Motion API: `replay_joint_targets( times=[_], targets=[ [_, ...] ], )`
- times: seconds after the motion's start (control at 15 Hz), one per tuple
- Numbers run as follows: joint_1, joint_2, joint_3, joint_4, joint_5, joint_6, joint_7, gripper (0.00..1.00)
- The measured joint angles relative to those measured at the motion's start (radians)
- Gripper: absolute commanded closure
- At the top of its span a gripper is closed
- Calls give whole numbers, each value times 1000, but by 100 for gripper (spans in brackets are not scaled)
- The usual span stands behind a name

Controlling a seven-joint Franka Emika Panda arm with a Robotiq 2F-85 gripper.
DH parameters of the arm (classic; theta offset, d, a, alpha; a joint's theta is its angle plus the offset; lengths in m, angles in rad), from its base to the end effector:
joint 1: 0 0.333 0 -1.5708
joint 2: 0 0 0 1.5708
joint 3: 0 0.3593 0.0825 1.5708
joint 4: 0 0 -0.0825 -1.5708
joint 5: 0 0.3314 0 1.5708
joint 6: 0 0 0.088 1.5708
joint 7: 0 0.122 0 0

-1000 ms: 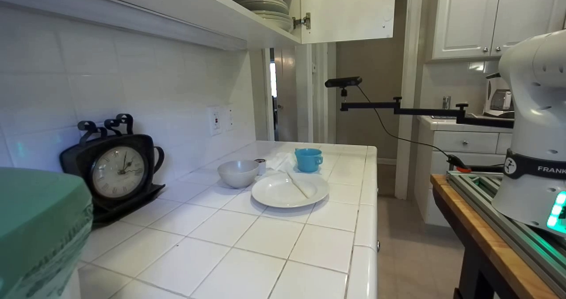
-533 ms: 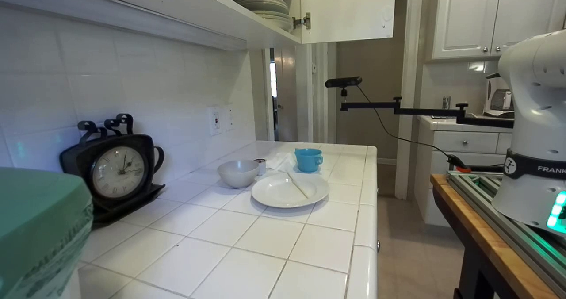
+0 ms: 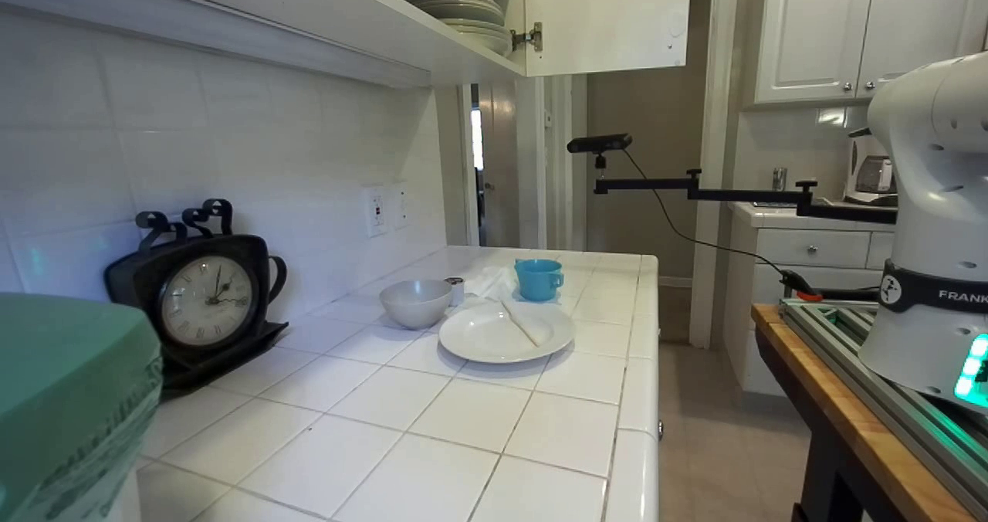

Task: Close the left upper cabinet door.

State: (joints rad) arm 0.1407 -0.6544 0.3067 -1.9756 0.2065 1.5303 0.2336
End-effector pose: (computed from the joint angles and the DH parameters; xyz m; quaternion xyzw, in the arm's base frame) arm 0.2108 0.1911 0.7142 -0.9909 -0.0984 -0.0833 0.0376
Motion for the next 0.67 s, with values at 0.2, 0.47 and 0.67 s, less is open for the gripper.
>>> replay_joint_targets(
  times=[0.2, 0.47, 0.67],
  targets=[
    [29, 11, 12, 0, 0, 43, -2, 0],
    [41, 12, 24, 0, -11, 77, -9, 0],
    [41, 12, 26, 0, -41, 81, -12, 0]
  ],
)
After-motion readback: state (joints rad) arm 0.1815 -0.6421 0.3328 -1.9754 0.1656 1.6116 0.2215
